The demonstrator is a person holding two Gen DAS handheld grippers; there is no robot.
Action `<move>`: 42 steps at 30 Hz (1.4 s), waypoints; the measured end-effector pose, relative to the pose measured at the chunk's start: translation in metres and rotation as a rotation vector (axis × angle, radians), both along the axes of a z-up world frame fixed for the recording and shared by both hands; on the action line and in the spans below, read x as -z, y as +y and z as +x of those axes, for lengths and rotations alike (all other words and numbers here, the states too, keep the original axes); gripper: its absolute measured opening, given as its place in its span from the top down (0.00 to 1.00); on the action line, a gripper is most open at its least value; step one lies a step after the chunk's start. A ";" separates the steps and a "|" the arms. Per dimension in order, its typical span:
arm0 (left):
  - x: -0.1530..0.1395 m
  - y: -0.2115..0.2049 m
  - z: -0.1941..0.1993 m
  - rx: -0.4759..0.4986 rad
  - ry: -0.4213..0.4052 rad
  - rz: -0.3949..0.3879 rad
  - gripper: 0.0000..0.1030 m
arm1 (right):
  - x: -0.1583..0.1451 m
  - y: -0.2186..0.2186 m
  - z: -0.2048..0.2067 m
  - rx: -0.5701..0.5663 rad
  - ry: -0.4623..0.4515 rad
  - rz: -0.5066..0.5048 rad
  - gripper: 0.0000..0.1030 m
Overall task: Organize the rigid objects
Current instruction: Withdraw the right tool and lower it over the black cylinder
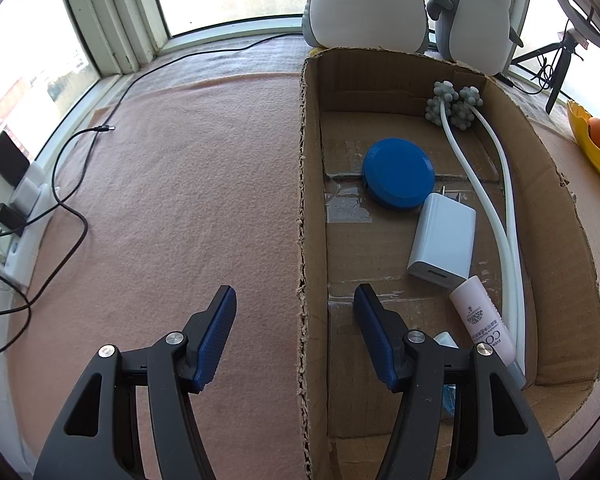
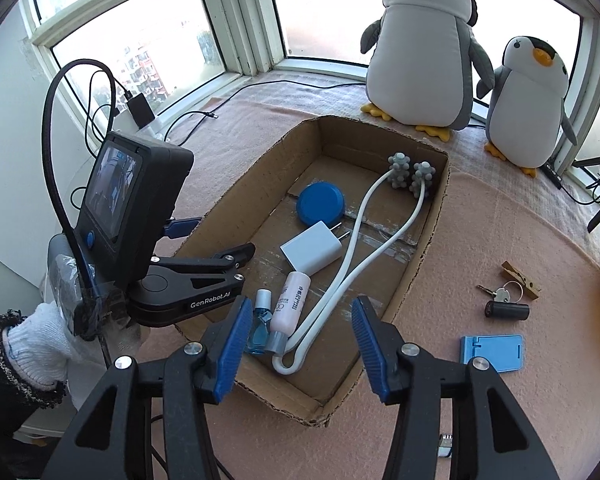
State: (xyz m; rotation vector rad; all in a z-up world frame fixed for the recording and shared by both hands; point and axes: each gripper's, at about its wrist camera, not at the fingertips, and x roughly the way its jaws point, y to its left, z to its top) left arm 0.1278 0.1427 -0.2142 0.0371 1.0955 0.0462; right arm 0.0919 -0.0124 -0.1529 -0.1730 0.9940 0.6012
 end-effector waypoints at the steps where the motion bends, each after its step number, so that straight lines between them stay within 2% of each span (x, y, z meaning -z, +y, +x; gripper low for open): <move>1: 0.000 0.000 0.000 0.000 0.000 0.000 0.41 | -0.001 -0.002 0.001 0.005 -0.001 0.001 0.54; 8: 0.000 0.000 0.000 0.000 0.000 -0.001 0.41 | -0.006 -0.025 0.008 0.047 -0.004 0.020 0.53; 15: 0.001 -0.001 0.000 -0.002 0.000 0.001 0.41 | 0.000 -0.079 0.032 0.141 0.019 0.026 0.53; 24: 0.001 -0.002 -0.001 -0.005 0.001 0.003 0.40 | 0.029 -0.126 0.067 0.199 0.028 -0.075 0.52; 28: 0.001 -0.003 -0.001 -0.006 0.001 0.003 0.40 | 0.040 -0.136 0.082 0.231 0.050 -0.088 0.50; 36: 0.002 -0.002 0.000 -0.014 0.002 -0.007 0.40 | 0.063 -0.134 0.102 0.205 0.091 -0.148 0.49; 42: 0.003 -0.001 0.002 -0.014 0.003 -0.010 0.40 | 0.072 -0.127 0.109 0.189 0.088 -0.190 0.48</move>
